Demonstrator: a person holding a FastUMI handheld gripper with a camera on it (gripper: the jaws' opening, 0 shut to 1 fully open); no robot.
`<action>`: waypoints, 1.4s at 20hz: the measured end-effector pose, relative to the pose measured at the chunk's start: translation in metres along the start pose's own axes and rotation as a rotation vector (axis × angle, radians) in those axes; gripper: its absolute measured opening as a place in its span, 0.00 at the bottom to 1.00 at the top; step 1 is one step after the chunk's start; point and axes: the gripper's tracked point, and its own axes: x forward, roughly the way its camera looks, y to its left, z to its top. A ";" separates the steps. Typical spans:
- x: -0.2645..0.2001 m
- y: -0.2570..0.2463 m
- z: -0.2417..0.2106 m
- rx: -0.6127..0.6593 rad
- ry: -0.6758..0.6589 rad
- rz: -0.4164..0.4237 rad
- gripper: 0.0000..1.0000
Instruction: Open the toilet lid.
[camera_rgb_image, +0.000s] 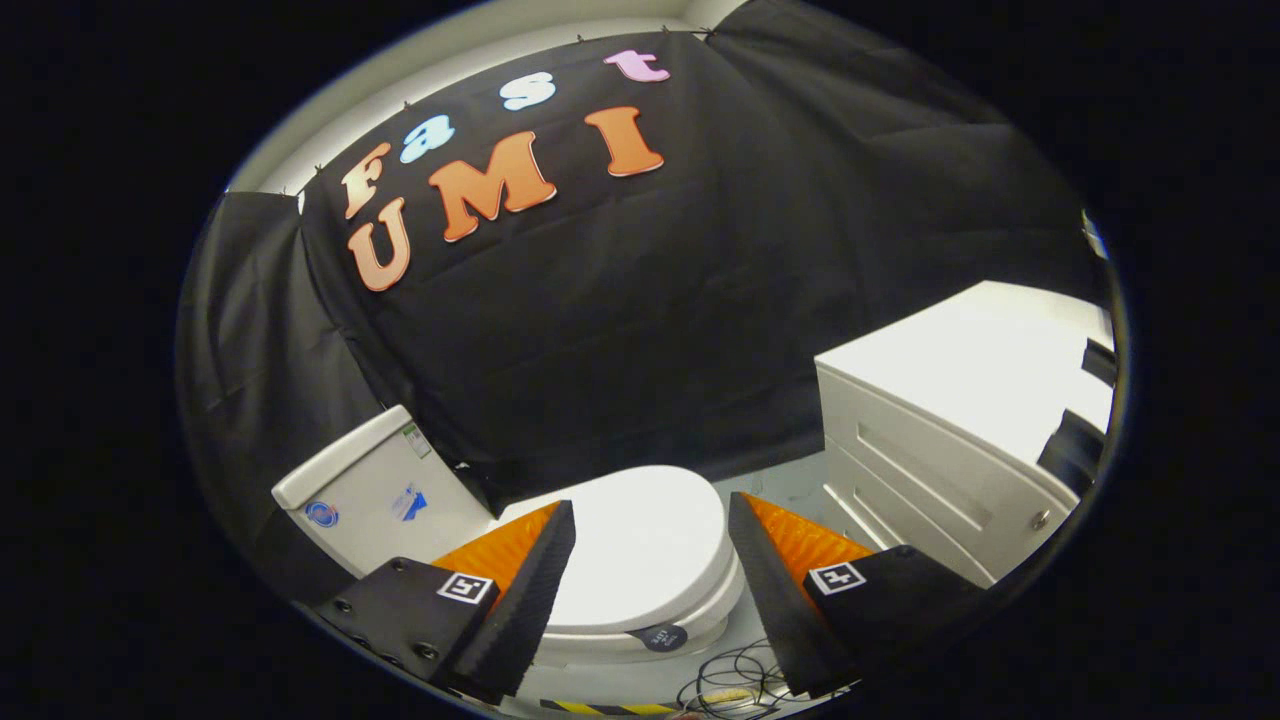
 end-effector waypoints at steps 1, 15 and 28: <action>0.005 -0.005 -0.016 0.013 0.022 -0.006 0.99; 0.055 -0.035 -0.179 0.263 0.272 0.051 0.98; 0.064 -0.016 -0.238 0.689 0.435 0.181 0.53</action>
